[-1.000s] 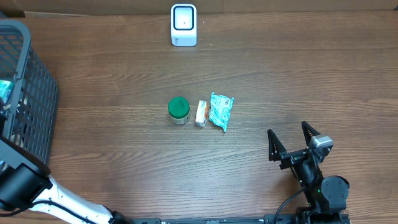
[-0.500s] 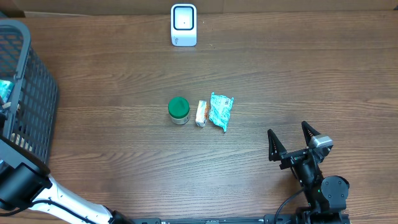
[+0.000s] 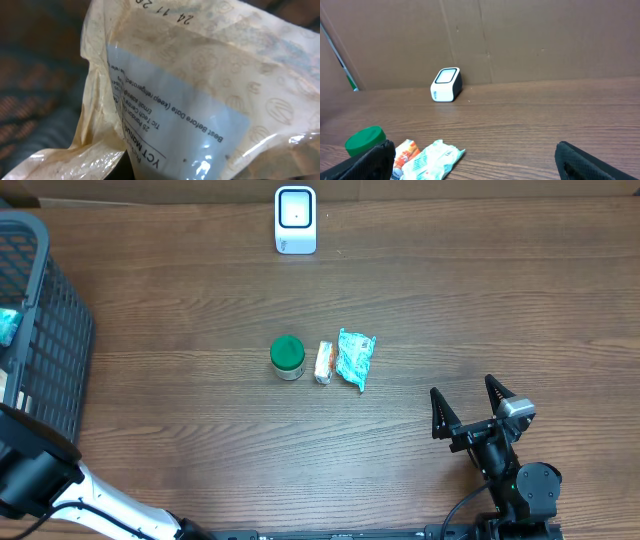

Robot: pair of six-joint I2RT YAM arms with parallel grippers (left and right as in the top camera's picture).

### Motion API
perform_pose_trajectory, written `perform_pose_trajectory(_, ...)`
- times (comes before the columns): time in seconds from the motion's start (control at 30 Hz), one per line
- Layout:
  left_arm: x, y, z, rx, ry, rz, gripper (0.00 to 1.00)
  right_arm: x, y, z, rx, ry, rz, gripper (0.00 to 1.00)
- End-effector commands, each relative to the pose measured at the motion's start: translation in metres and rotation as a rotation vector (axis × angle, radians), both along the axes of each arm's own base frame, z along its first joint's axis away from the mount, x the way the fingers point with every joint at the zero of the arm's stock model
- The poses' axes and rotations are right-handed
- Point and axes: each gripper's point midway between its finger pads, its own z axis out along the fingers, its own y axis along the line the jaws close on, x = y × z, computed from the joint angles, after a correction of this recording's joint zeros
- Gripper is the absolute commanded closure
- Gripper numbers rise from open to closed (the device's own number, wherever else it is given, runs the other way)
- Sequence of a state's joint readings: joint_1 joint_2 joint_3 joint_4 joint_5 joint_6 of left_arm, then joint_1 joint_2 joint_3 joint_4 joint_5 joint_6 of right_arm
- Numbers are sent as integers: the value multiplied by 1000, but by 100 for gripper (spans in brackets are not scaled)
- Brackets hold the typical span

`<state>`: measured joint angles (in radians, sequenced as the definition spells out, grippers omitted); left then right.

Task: Scan the item barcode
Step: 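Grasp the clear plastic pouch in the basket with the left gripper, then carry the clear pouch left of the bottle and release it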

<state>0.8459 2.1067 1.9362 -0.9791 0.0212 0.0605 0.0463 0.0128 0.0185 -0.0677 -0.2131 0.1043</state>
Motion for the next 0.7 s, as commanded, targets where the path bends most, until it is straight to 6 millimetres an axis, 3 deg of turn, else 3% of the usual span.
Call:
perform_pose_trajectory(0.0,32,-11,128,49,-341,31,96,0,0,-1,0,-6,0,0)
perform_pose_trajectory(0.13,45,-39,218,26,-597,-7,96,0,0,-1,0,-6,0,0)
perform_pose_trajectory(0.27,49,-98,307,-91,-870,-134,96,0,0,-1,0,-6,0,0)
perform_pose_trajectory(0.37,46,-152,352,-198,-992,-278,96,0,0,-1,-1,-6,0,0)
perform_pose_trajectory(0.43,41,-187,366,-243,-1012,-366,96,0,0,-1,0,-6,0,0)
perform_pose_trajectory(0.5,39,-215,367,-279,-987,-401,96,0,0,-1,-1,-6,0,0)
perform_pose_trajectory(0.57,42,-246,359,-281,-937,-478,96,0,0,-1,0,-6,0,0)
perform_pose_trajectory(0.67,52,-291,330,-290,-805,-560,96,0,0,-1,0,-6,0,0)
